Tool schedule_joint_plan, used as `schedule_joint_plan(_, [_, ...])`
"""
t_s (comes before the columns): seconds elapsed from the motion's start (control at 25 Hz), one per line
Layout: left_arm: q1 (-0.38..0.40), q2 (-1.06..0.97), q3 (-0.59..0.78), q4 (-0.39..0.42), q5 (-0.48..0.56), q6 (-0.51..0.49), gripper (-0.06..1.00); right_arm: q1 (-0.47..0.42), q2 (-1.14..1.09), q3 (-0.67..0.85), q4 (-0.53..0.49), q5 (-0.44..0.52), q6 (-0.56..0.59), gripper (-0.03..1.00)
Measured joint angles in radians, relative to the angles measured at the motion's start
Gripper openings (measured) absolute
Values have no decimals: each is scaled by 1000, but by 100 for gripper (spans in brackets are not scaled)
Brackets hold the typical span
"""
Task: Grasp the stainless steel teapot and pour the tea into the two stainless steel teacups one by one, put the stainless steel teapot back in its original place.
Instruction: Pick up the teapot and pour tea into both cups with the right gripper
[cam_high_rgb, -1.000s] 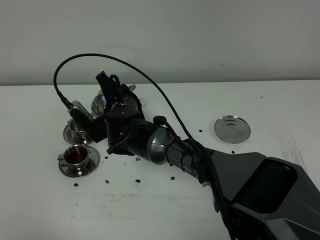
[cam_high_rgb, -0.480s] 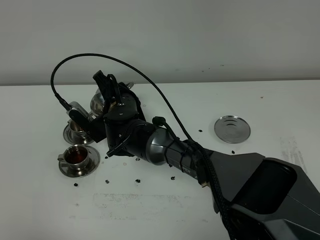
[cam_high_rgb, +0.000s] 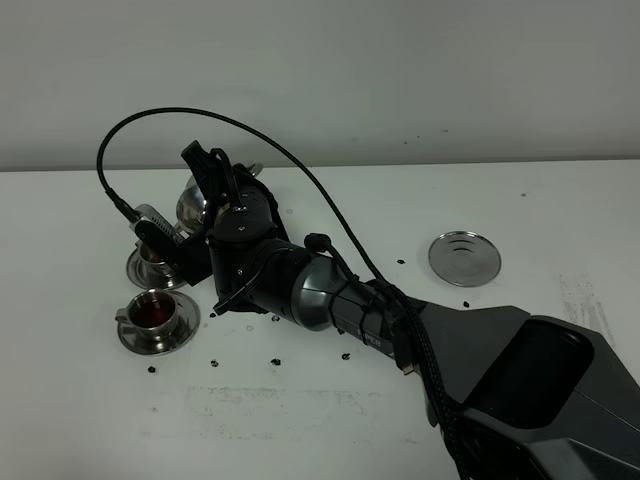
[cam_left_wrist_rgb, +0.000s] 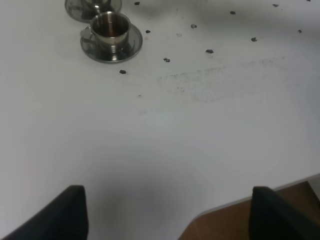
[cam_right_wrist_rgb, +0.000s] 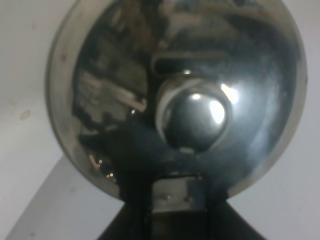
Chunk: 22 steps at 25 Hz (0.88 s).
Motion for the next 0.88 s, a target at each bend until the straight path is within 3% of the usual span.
schedule_joint_plan(0.88, [0, 0, 0, 0, 0, 0, 64, -17, 0, 0, -8, -43, 0, 21])
